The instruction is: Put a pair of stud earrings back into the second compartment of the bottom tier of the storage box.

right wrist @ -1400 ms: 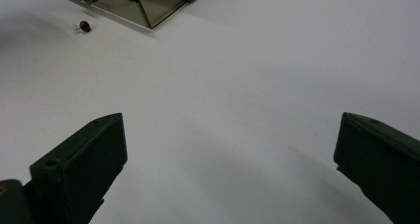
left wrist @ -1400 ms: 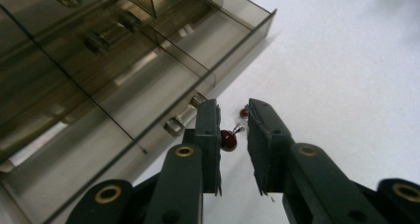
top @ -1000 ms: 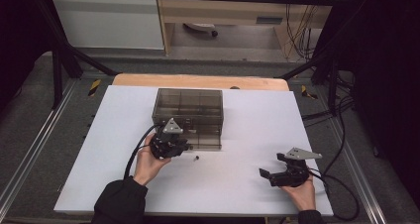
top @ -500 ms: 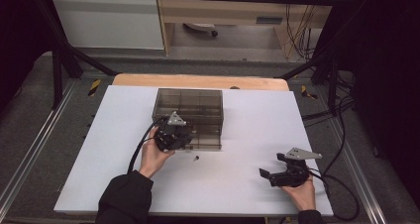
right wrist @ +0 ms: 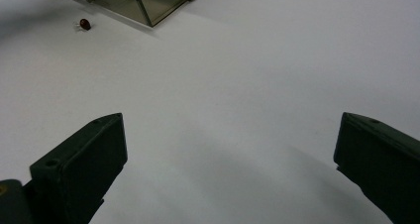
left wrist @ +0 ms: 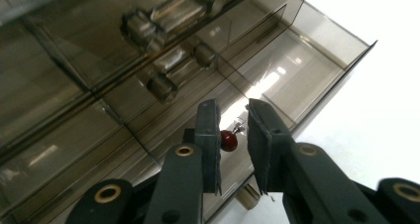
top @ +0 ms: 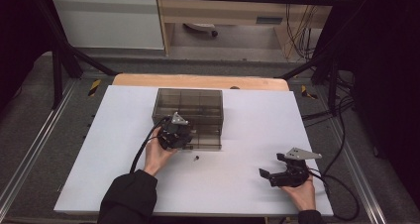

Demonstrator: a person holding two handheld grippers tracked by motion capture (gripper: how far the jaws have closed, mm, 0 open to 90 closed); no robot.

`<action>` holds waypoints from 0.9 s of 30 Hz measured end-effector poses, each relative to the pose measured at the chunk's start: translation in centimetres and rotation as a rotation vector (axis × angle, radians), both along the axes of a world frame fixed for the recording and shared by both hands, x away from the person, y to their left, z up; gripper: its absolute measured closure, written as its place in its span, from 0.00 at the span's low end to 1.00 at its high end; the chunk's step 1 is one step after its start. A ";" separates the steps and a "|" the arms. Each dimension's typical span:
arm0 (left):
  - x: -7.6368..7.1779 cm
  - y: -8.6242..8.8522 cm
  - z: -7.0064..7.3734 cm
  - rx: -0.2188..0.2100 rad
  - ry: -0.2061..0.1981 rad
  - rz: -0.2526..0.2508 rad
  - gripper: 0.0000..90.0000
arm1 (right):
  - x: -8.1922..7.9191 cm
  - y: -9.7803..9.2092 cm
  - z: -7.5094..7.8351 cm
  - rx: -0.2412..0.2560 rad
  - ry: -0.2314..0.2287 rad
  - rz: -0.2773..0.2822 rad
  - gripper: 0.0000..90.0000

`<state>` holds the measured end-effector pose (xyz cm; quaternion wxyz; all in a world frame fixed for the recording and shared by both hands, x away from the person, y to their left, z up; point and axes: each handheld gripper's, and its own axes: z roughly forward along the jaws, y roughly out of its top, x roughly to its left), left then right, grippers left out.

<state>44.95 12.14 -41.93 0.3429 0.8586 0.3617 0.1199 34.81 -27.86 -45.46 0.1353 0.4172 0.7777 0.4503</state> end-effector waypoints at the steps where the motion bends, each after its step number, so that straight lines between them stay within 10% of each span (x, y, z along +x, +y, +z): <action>1: 0.0 0.0 -0.1 0.004 0.000 0.004 0.83 | 0.0 0.0 0.0 -0.002 0.002 0.001 0.01; 27: -3.1 2.2 1.8 -0.066 -0.016 -0.033 0.33 | 0.0 0.0 0.0 0.000 0.001 0.001 0.01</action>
